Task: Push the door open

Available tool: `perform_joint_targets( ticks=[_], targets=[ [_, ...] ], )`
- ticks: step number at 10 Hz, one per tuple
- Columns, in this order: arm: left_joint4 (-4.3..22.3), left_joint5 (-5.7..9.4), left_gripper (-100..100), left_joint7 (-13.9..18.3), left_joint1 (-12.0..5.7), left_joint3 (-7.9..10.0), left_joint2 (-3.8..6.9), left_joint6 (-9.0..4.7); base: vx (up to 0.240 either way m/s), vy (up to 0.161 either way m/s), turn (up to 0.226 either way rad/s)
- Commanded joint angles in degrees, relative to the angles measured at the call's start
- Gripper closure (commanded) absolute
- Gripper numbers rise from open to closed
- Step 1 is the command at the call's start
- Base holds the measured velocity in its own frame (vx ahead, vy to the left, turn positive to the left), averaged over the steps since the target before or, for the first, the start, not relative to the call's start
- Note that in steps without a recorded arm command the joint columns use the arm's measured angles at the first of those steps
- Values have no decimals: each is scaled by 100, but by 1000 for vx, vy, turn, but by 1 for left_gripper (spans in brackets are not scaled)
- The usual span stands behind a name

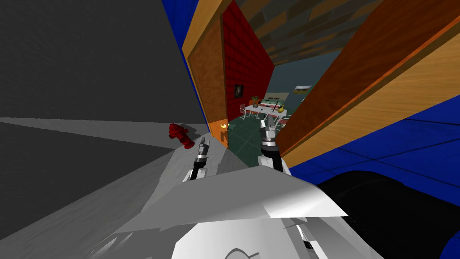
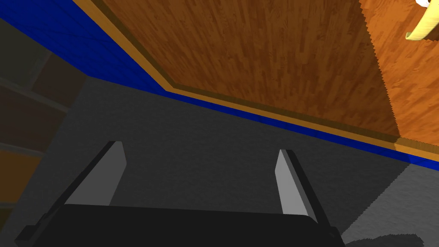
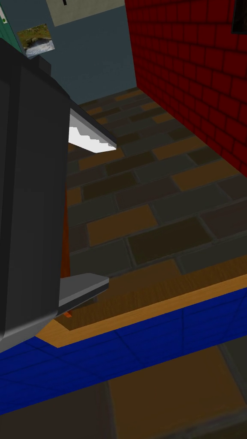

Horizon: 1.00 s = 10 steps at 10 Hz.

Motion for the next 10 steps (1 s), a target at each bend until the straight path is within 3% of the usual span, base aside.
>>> perform_joint_targets(
  ticks=[1, 10],
  targets=[
    [163, -9, -100, 34, -74, -62, 20, -28, 91, 39, -77],
    [1219, -66, -100, 227, -494, -445, 137, -273, 101, 54, -84]
  ],
)
